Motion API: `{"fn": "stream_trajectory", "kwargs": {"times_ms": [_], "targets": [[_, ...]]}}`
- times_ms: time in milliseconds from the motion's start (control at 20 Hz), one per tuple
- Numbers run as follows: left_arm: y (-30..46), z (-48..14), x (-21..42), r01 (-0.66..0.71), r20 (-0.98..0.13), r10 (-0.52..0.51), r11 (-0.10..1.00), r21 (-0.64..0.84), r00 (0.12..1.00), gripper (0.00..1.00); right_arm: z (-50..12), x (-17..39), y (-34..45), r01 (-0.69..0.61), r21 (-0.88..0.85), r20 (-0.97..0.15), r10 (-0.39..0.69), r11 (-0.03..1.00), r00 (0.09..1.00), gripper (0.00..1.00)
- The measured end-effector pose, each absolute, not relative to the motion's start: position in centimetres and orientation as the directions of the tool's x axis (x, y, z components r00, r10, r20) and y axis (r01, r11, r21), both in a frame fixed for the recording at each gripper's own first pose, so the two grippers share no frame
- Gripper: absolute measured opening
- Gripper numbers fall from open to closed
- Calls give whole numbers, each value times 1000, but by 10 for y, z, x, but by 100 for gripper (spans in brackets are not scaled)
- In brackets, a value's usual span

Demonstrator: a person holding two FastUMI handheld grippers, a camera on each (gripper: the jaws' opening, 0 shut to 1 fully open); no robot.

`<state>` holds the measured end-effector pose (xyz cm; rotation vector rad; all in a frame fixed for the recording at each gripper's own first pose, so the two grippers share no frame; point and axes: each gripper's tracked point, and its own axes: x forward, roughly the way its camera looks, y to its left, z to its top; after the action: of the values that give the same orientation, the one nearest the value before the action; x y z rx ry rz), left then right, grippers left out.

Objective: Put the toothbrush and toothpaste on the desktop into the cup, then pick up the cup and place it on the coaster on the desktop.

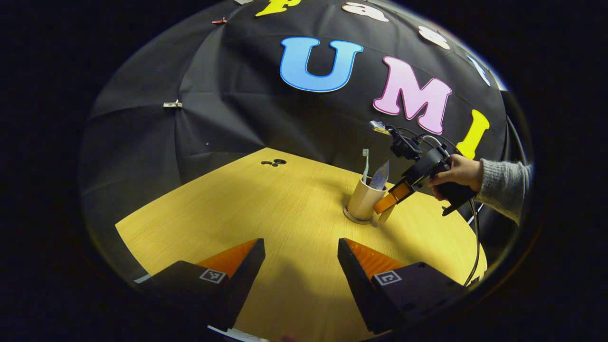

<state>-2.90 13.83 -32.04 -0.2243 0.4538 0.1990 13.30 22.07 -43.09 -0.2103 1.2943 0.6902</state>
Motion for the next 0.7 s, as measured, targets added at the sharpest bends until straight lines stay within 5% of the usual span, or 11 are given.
{"fn": "stream_trajectory", "kwargs": {"times_ms": [150,550,700], "targets": [[137,-318,-30,-240,-454,140,956,-170,880,97,-423,133,218,-563,239,-926,360,791,114,31],[129,-302,-30,-209,-445,131,969,-129,886,97,-384,134,196,-517,235,-901,385,823,202,100],[123,-292,-29,-194,-442,125,974,-116,888,97,-364,131,182,-484,241,-883,397,841,249,99]]}}
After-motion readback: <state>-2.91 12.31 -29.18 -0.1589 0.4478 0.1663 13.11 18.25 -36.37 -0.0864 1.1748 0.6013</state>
